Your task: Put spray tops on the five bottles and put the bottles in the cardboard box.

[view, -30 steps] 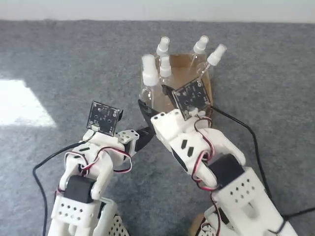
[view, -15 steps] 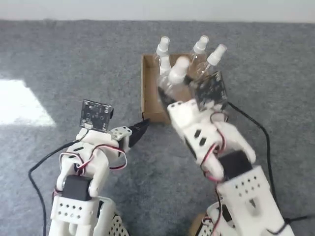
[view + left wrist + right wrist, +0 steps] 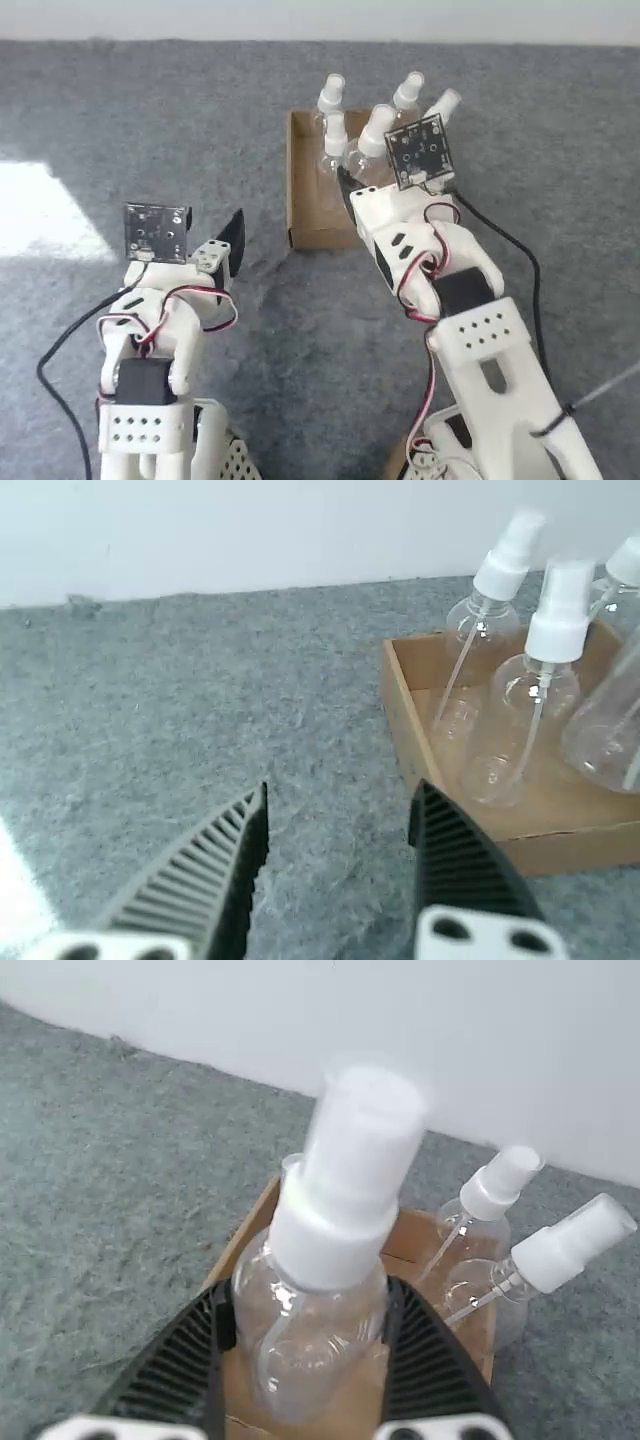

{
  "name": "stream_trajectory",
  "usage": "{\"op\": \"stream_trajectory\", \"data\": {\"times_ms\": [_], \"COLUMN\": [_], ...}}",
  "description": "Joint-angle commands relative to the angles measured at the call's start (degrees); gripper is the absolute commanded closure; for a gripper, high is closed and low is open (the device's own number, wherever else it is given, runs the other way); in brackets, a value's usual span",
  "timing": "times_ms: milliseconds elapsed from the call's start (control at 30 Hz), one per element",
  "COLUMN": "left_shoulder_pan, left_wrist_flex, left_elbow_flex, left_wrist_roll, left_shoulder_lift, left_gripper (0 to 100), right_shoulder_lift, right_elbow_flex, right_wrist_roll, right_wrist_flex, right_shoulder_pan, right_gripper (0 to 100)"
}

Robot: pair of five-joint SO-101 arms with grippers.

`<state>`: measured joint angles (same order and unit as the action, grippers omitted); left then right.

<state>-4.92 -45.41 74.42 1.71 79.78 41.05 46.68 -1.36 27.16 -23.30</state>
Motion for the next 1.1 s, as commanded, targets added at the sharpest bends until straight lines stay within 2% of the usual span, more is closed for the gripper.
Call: {"op": "stream_trajectory", "data": {"times_ms": [0,233,600,867,1067], "left_shoulder_pan": [-0.44,-0.44,-0.44,-0.44,-0.44], "left_wrist_flex": [1.67,1.76,1.58,1.49,1.49], "left_elbow_flex": [-0.57,-0.57,-0.57,-0.57,-0.57], "left_wrist_roll": [-0.09,-0.18,-0.18,-0.18,-0.18], "left_shoulder_lift": [-0.35,-0.35,-0.35,-0.35,-0.35], "left_gripper": [79,79,79,79,79], "right_shoulder_lift": [-1.54,-2.42,-2.77,-9.89,-13.32], "right_elbow_flex": [0.97,5.10,6.68,6.33,6.24], "right_wrist_roll": [-0.70,-0.70,-0.79,-0.79,-0.79], "right_wrist_flex": [-6.90,-12.00,-12.09,-18.68,-19.82], "right_shoulder_pan": [3.47,4.79,4.97,5.05,5.05], "right_gripper": [99.3,99.3,99.3,99.3,99.3]}}
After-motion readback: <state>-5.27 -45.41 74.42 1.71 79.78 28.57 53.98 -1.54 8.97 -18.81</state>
